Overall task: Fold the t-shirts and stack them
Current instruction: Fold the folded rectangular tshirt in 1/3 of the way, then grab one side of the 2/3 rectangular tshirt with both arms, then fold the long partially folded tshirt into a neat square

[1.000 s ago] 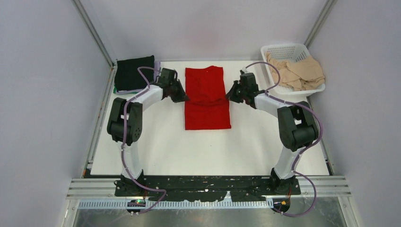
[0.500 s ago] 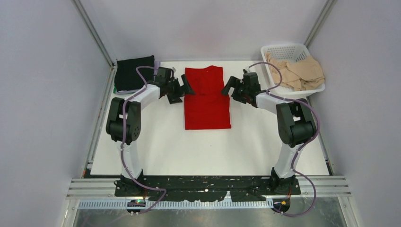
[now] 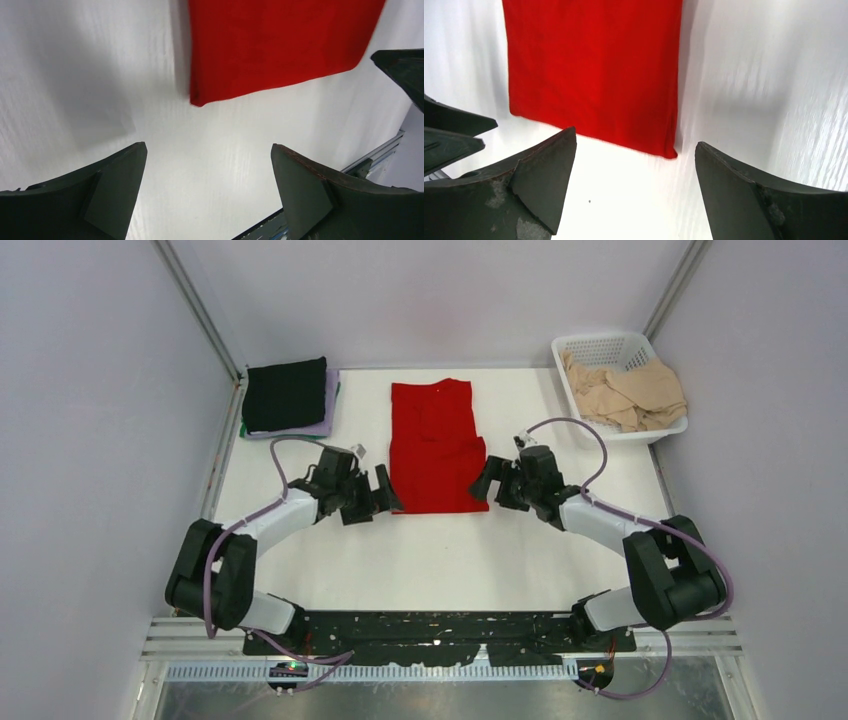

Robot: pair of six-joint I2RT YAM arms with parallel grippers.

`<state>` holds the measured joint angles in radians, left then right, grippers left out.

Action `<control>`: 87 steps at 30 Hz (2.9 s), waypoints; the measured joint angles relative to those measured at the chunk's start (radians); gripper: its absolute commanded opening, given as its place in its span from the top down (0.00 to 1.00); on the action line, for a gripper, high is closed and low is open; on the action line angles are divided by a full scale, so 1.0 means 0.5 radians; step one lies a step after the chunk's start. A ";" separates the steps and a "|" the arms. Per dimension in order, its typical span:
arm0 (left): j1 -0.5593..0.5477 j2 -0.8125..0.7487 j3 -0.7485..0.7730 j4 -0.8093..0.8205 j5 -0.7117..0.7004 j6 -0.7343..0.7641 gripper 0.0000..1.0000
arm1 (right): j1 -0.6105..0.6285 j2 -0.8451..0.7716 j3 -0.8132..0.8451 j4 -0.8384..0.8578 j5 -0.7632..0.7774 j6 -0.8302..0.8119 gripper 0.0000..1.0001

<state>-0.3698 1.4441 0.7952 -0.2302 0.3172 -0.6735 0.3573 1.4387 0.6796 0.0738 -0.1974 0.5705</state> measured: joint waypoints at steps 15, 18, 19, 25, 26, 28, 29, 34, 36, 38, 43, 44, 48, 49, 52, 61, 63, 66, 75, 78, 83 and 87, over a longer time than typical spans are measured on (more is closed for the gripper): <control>-0.063 0.195 -0.147 0.278 -0.019 -0.159 0.43 | 0.064 -0.059 -0.183 -0.017 0.059 0.032 0.21; -0.072 0.252 -0.127 0.317 -0.014 -0.176 0.57 | 0.067 -0.008 -0.183 0.002 0.050 0.043 0.29; -0.074 0.269 -0.122 0.327 -0.014 -0.184 0.62 | 0.067 0.007 -0.183 0.020 0.040 0.046 0.34; -0.092 0.352 -0.102 0.348 -0.014 -0.213 0.90 | 0.067 0.101 -0.182 0.133 -0.015 0.060 0.53; -0.095 0.356 -0.102 0.347 -0.027 -0.211 0.93 | 0.067 0.115 -0.182 0.151 -0.021 0.060 0.60; -0.096 0.367 -0.099 0.348 -0.034 -0.216 1.00 | 0.067 0.147 -0.179 0.175 -0.031 0.060 0.68; -0.096 0.374 -0.095 0.348 -0.036 -0.217 1.00 | 0.067 0.163 -0.177 0.183 -0.035 0.061 0.71; -0.096 0.450 -0.027 0.367 -0.009 -0.221 1.00 | 0.067 0.223 -0.166 0.211 -0.054 0.059 0.93; -0.096 0.467 -0.021 0.395 -0.002 -0.220 1.00 | 0.067 0.242 -0.159 0.224 -0.063 0.060 0.94; -0.097 0.468 -0.023 0.408 -0.003 -0.217 1.00 | 0.067 0.254 -0.151 0.230 -0.071 0.060 0.95; -0.098 0.376 -0.182 0.584 0.004 -0.208 1.00 | 0.067 0.249 -0.152 0.223 -0.105 0.037 0.95; -0.099 0.334 -0.246 0.624 0.013 -0.210 1.00 | 0.067 0.236 -0.159 0.215 -0.121 0.032 0.95; -0.132 0.155 -0.476 0.747 0.042 -0.224 1.00 | 0.079 0.069 -0.243 0.119 -0.207 0.011 0.95; -0.146 0.109 -0.526 0.771 0.050 -0.227 1.00 | 0.092 0.005 -0.272 0.095 -0.231 0.008 0.95; -0.203 -0.079 -0.684 0.829 0.055 -0.257 1.00 | 0.145 -0.198 -0.356 0.021 -0.300 0.005 0.95; -0.515 -1.041 -0.983 0.550 -0.099 -0.278 1.00 | 0.410 -0.953 -0.560 -0.343 -0.426 0.017 0.95; -0.581 -1.302 -0.983 0.417 -0.187 -0.277 1.00 | 0.434 -1.150 -0.564 -0.420 -0.430 0.023 0.95; -0.618 -1.563 -0.981 0.304 -0.302 -0.268 1.00 | 0.438 -1.360 -0.560 -0.467 -0.404 0.030 0.95; -0.617 -1.392 -0.608 0.105 -0.867 -0.134 1.00 | 0.428 -1.279 -0.251 -0.578 0.011 -0.002 0.95; -0.562 -1.120 -0.378 0.118 -0.945 -0.069 1.00 | 0.368 -1.096 -0.060 -0.571 0.092 -0.050 0.95; -0.381 -0.789 -0.136 0.217 -0.903 0.013 1.00 | 0.184 -0.776 0.145 -0.510 0.070 -0.095 0.95; -0.250 -0.552 0.038 0.270 -0.802 0.063 1.00 | 0.030 -0.580 0.251 -0.455 -0.048 -0.100 0.95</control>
<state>-0.4950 1.1679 0.8143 -0.0952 -0.0837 -0.6418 0.3721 1.1488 0.8051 -0.1535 -0.2214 0.5205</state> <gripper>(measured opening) 0.013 0.086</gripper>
